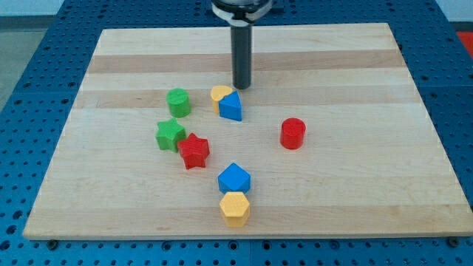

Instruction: Move the blue triangle to the top of the blue cube

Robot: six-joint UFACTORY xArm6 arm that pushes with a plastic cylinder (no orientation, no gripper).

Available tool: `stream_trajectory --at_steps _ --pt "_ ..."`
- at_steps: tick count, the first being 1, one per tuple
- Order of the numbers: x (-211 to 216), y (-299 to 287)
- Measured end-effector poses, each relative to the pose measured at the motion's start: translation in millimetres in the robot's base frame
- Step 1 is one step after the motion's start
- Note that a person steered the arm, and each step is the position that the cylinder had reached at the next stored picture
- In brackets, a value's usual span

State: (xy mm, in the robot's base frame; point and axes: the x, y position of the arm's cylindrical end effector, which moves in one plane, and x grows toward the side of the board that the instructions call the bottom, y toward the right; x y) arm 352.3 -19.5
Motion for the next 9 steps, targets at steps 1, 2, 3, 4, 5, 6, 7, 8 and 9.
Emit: stream_trajectory --at_steps 1,2,3,4,5,6,7,8,9 --pt "0 -15" --pt "6 -16" --pt "16 -16" --pt "25 -16" --pt "36 -16" --pt "43 -16" --pt "53 -16" --pt "66 -16" --pt "82 -16"
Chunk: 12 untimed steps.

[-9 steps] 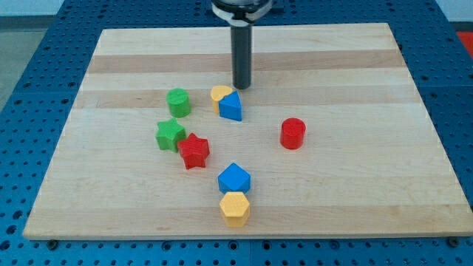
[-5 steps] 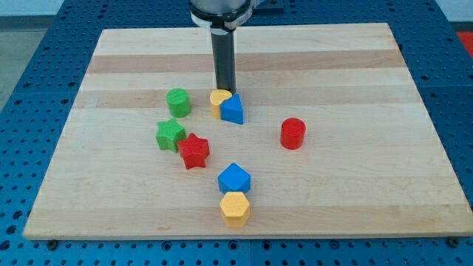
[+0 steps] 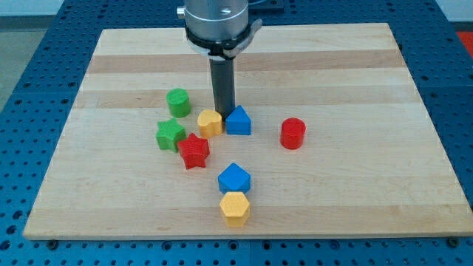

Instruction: Move the blue triangle to the top of the blue cube

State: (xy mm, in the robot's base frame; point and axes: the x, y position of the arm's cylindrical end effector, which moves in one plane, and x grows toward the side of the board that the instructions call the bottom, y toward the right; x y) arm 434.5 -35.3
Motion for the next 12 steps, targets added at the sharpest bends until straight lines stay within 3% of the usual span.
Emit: stream_trajectory --at_steps 2,4,6,8,10,12 --pt "30 0" --pt "-45 12" --pt "-43 39" --pt "-6 39" --pt "57 39" --pt "77 40"
